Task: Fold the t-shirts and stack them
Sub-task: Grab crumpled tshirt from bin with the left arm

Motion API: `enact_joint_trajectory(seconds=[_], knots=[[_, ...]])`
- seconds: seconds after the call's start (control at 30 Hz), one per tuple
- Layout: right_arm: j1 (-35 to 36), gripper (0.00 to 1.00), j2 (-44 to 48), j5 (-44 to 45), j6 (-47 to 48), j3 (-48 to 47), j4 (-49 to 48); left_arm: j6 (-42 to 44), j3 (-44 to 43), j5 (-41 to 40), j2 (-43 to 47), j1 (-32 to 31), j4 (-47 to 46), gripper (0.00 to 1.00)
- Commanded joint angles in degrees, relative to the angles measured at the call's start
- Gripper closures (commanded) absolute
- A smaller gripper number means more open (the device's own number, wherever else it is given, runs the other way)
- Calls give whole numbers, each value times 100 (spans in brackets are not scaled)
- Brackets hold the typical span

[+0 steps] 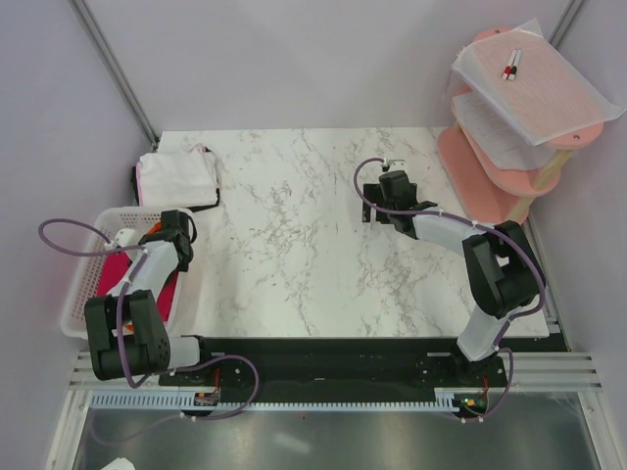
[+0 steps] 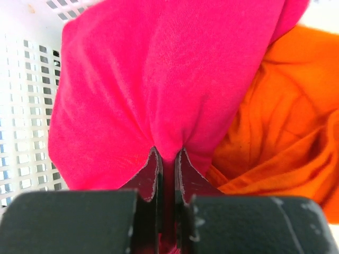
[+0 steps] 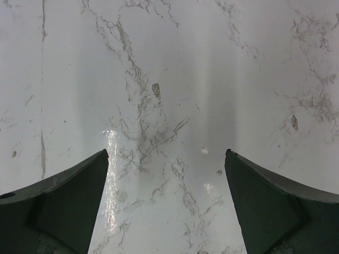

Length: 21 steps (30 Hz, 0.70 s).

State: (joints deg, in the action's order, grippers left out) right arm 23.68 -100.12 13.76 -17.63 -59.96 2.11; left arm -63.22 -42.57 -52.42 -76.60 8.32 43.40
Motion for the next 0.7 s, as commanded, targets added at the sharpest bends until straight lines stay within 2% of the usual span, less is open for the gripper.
enact_joint_trajectory(seconds=[0.0, 0.07, 0.13, 0.27, 0.37, 0.4, 0.43, 0.63, 0.67], knots=[[14, 2, -131, -66, -101, -209, -123, -279, 11, -49, 951, 12, 108, 98], [14, 2, -157, -84, -92, -226, -132, 61, 38, 4, 1269, -14, -41, 98], [14, 2, -184, -101, -101, -226, -132, 650, 91, 293, 1594, -14, -752, 98], [22, 2, -219, -84, -83, -244, -132, 1476, -164, 680, 1911, -67, -1122, 98], [14, 2, -210, -49, -74, -253, -123, 2433, -217, 1636, 2017, -146, -2069, 98], [14, 2, -201, -5, -65, -253, -123, 2681, -287, 2326, 2008, -155, -2307, 98], [14, 2, -193, 21, -48, -253, -123, 2823, -392, 2559, 1965, -164, -2423, 98], [14, 2, -166, 153, -30, -261, -123, 3395, -1587, 3764, 1596, -681, -2432, 98], [22, 2, -184, 153, -30, -261, -123, 3456, -1736, 3879, 1526, -978, -2424, 98]])
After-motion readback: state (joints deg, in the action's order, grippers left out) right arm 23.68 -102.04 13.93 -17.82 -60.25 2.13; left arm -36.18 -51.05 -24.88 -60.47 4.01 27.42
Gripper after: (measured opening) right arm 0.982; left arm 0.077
